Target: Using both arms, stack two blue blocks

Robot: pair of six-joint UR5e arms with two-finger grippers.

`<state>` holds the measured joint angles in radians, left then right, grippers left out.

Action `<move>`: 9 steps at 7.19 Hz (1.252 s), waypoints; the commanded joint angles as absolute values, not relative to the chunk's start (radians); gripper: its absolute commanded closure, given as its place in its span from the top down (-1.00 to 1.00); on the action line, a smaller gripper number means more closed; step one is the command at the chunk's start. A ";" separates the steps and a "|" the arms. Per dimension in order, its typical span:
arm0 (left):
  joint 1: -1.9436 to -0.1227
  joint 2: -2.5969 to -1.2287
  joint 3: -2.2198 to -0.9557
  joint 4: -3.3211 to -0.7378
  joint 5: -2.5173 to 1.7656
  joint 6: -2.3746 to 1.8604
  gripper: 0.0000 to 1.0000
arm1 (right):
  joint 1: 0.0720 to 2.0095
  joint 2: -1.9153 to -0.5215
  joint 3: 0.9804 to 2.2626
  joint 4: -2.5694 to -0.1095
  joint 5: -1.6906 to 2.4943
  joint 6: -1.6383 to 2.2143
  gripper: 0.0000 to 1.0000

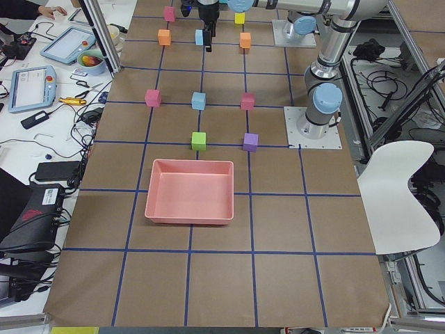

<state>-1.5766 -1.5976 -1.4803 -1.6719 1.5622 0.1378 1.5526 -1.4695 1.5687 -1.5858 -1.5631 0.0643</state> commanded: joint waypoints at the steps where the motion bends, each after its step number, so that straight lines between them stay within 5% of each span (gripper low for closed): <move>1: -1.575 -1.598 -1.479 -1.664 1.562 0.137 1.00 | 1.526 -1.372 1.569 -1.731 -1.563 0.057 1.00; 9: -1.574 -1.598 -1.476 -1.655 1.563 0.146 1.00 | 1.526 -1.120 1.674 -2.026 -1.563 0.040 1.00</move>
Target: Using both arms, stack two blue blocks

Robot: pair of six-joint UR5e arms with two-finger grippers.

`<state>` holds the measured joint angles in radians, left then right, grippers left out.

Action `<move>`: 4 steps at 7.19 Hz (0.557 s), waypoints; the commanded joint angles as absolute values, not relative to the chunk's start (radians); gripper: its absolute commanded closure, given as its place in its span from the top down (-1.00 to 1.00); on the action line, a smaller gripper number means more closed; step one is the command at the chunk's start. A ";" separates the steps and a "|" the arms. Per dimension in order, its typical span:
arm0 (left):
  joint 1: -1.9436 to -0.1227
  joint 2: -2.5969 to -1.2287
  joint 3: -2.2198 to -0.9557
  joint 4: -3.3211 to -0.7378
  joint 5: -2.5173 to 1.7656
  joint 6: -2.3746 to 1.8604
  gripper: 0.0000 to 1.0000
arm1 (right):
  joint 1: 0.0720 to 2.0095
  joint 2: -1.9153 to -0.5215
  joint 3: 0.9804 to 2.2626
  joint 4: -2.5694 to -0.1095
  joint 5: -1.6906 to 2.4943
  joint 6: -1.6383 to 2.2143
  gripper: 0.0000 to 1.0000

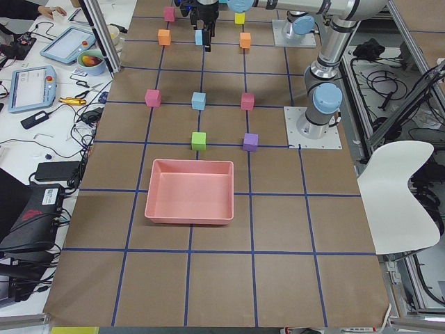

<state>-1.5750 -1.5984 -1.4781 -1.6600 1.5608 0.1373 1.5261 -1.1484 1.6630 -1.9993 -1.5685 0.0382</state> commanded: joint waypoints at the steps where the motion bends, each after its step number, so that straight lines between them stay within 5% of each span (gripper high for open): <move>1: -1.575 -1.600 -1.479 -1.651 1.562 0.140 1.00 | 1.526 -1.111 1.683 -2.026 -1.565 0.035 1.00; 3: -1.575 -1.600 -1.480 -1.651 1.562 0.140 1.00 | 1.526 -1.091 1.722 -2.029 -1.563 0.037 1.00; 4: -1.575 -1.598 -1.480 -1.651 1.562 0.138 1.00 | 1.526 -1.091 1.724 -2.029 -1.562 0.041 0.80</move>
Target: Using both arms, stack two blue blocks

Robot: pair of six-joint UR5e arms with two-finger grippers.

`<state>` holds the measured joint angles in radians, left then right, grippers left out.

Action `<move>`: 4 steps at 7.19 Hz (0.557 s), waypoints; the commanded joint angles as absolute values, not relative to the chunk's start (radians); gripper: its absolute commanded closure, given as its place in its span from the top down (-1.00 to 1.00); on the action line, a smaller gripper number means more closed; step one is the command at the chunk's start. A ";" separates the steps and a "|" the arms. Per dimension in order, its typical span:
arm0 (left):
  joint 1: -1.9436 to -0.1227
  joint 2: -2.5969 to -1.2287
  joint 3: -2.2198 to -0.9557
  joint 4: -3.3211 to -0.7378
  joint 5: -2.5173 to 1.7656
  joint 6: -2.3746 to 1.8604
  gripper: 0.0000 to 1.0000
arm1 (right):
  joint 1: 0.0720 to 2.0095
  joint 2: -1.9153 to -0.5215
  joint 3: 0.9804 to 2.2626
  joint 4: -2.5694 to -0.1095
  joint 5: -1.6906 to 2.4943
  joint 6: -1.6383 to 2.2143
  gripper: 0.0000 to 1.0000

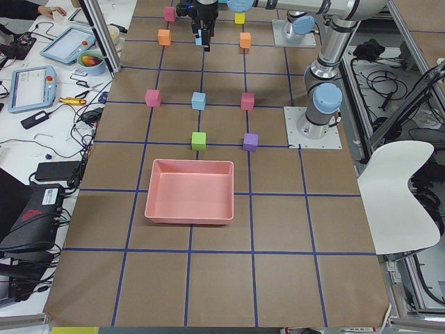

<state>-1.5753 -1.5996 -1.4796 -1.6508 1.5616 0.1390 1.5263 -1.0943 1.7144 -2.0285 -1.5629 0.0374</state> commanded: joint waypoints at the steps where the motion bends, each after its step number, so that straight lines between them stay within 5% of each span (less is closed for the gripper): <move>1: -1.575 -1.598 -1.482 -1.651 1.562 0.140 1.00 | 1.526 -1.092 1.724 -2.051 -1.563 0.041 -0.35; 2: -1.575 -1.598 -1.482 -1.651 1.562 0.138 1.00 | 1.526 -1.097 1.718 -2.051 -1.562 0.041 -0.97; 4: -1.575 -1.598 -1.480 -1.651 1.560 0.138 1.00 | 1.543 -1.120 1.718 -2.036 -1.568 0.067 -1.00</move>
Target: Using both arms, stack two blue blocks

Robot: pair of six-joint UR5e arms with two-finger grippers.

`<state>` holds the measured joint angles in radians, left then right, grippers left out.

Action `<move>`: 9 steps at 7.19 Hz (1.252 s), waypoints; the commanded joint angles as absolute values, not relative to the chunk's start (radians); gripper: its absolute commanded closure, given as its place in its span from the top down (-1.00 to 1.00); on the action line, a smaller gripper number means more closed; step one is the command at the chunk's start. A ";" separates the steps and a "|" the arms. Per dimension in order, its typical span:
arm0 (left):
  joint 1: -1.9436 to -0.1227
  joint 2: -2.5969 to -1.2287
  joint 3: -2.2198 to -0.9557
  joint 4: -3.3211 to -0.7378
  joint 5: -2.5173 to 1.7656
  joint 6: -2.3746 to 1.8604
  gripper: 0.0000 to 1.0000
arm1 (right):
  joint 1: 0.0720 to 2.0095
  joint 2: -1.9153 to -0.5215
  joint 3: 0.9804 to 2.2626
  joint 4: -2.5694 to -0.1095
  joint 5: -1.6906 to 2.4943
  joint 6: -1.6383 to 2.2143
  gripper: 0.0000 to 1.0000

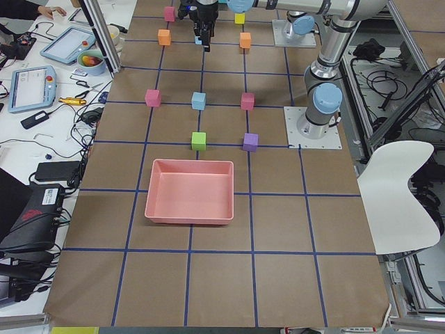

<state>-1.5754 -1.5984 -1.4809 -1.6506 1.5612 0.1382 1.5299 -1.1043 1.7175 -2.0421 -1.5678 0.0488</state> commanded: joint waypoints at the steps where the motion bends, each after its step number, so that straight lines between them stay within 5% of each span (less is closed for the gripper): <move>1: -1.575 -1.598 -1.480 -1.651 1.560 0.138 1.00 | 1.584 -1.147 1.720 -2.007 -1.536 0.165 -1.00; 5: -1.575 -1.598 -1.480 -1.651 1.562 0.140 1.00 | 1.906 -1.221 1.773 -1.917 -1.445 0.474 -1.00; 9: -1.575 -1.598 -1.480 -1.651 1.563 0.141 1.00 | 1.983 -1.223 1.841 -1.930 -1.447 0.460 -1.00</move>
<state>-1.5754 -1.5984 -1.4808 -1.6506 1.5619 0.1399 1.9728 -1.2223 1.8193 -1.9245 -1.4461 0.4646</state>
